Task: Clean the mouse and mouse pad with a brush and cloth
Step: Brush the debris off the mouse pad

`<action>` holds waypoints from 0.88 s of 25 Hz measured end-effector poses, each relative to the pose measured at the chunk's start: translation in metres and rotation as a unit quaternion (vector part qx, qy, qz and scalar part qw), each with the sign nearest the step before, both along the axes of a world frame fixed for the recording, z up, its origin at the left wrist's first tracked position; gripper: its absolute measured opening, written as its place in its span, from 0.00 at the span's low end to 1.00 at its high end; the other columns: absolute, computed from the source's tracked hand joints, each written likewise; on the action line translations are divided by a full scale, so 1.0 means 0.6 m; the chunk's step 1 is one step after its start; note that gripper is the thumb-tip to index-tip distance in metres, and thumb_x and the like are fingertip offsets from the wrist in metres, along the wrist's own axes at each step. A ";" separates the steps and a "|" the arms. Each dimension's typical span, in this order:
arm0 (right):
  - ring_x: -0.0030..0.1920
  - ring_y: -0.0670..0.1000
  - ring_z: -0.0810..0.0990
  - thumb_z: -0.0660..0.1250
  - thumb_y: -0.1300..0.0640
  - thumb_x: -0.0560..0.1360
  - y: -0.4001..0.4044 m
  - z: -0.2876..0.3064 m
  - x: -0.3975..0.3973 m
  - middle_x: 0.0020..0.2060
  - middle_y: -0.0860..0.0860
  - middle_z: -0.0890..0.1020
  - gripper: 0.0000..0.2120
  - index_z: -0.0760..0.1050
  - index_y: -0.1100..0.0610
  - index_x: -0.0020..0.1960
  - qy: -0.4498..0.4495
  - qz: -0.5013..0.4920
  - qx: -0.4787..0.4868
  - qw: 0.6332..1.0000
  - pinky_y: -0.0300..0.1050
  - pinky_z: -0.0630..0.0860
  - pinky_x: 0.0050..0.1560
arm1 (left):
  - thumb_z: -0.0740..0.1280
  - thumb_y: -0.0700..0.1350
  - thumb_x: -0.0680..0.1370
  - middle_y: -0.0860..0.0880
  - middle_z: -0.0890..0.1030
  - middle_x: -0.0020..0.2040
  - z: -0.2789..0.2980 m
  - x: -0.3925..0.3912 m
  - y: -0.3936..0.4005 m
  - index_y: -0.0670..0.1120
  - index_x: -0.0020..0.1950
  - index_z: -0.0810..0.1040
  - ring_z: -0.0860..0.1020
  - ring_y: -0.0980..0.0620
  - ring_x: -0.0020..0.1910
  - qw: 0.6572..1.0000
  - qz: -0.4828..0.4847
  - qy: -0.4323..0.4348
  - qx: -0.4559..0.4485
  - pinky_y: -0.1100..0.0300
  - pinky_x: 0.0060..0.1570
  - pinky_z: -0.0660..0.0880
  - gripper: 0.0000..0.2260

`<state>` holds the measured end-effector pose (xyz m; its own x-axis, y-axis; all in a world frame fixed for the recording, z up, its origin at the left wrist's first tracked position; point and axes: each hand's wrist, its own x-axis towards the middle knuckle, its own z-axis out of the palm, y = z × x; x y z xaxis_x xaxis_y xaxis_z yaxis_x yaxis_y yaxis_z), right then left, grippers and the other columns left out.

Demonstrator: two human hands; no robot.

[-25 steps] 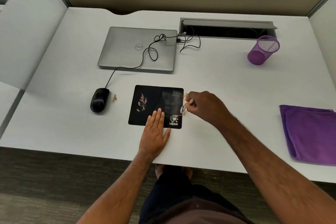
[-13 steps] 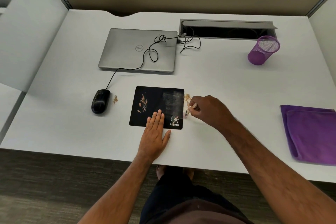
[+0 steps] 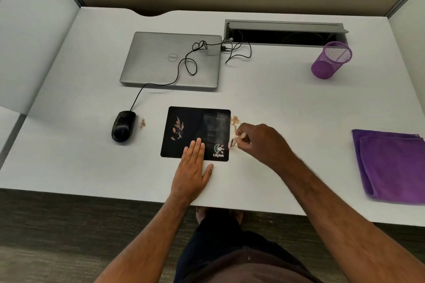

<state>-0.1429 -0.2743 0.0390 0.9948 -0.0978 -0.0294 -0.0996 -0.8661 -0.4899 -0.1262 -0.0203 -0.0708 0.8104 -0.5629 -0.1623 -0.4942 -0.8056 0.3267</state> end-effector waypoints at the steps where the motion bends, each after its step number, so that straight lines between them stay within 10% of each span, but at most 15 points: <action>1: 0.36 0.53 0.81 0.72 0.51 0.77 0.003 0.005 0.002 0.38 0.50 0.86 0.06 0.80 0.51 0.51 -0.014 -0.003 0.016 1.000 0.41 0.69 0.35 | 0.47 0.62 0.84 0.47 0.45 0.85 -0.001 0.000 0.000 0.43 0.85 0.47 0.42 0.51 0.84 1.000 -0.002 -0.003 0.003 0.51 0.83 0.44 0.34; 22: 0.32 0.42 0.75 0.70 0.49 0.80 0.042 0.003 -0.001 0.40 0.48 0.83 0.07 0.80 0.51 0.55 0.053 0.082 0.067 0.993 0.35 0.66 0.33 | 0.47 0.62 0.85 0.48 0.44 0.85 0.000 0.002 0.002 0.44 0.84 0.47 0.41 0.52 0.84 1.000 -0.007 -0.015 0.012 0.53 0.82 0.42 0.33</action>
<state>-0.1435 -0.2489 0.0408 0.9876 0.0770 -0.1369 -0.0200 -0.8028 -0.5959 -0.1251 -0.0191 -0.0711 0.8072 -0.5707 -0.1508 -0.5151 -0.8058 0.2921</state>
